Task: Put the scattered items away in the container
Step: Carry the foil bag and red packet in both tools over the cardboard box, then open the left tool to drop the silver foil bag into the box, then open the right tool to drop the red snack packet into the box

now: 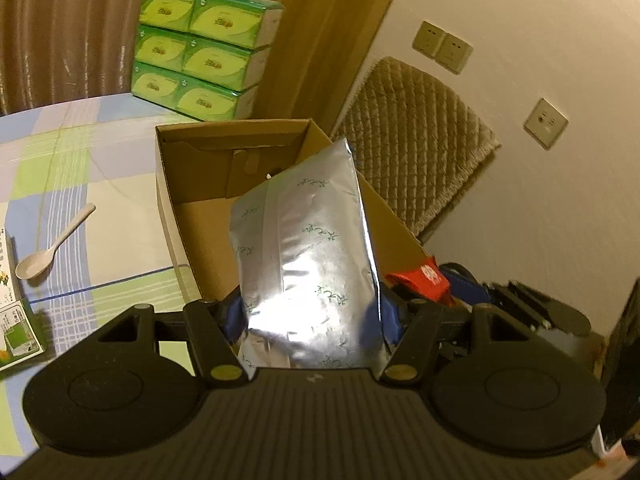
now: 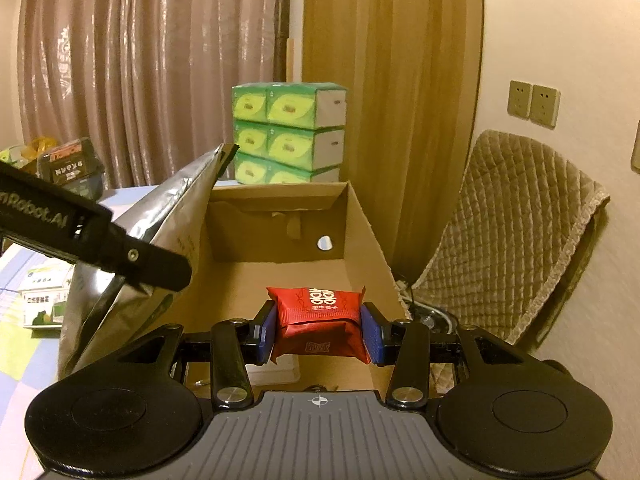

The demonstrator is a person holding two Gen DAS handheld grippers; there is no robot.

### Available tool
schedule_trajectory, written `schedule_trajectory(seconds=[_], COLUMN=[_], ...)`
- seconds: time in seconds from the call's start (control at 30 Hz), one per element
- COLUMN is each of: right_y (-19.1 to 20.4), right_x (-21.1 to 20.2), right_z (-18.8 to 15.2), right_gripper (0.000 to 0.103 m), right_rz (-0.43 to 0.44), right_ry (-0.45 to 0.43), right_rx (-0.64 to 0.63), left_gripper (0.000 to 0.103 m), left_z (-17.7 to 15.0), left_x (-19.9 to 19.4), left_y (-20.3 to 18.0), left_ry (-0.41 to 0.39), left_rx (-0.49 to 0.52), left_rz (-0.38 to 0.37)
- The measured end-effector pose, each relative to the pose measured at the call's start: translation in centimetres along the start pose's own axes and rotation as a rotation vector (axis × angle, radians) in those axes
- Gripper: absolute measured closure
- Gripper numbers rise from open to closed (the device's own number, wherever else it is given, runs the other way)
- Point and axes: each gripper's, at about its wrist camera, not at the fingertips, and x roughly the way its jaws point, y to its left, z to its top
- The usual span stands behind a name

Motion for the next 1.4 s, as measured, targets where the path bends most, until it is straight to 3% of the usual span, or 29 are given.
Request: schedule_trajectory(seconds=[0.53,0.67,1.03,1.4], right_y=[-0.9,-0.9,-0.8,0.1], right_x=[1.3,1.3,1.4,1.2], right_z=[0.1,0.1,0.0,-0.1], right_gripper=[0.061,0.061,0.061,0.061], right_rz=[-0.004,-0.004,-0.002,0.008], right_ry=[0.006,0.006,0.007,0.008], right_rx=[0.006,0.006,0.004,-0.003], left_gripper=[0.044,0.040,0.038,0.036], left_z=[0.7,1.0,0.6,-1.5], left_x=[2.1,2.3,0.5,-1.1], left_y=[0.1,0.4,1.3,2.4], left_ry=[-0.004,-0.017,-0.055,-0.032], left_rx=[-0.051,-0.082,-0.078,-0.051], left_rz=[0.006,0.016,0.048,0.093])
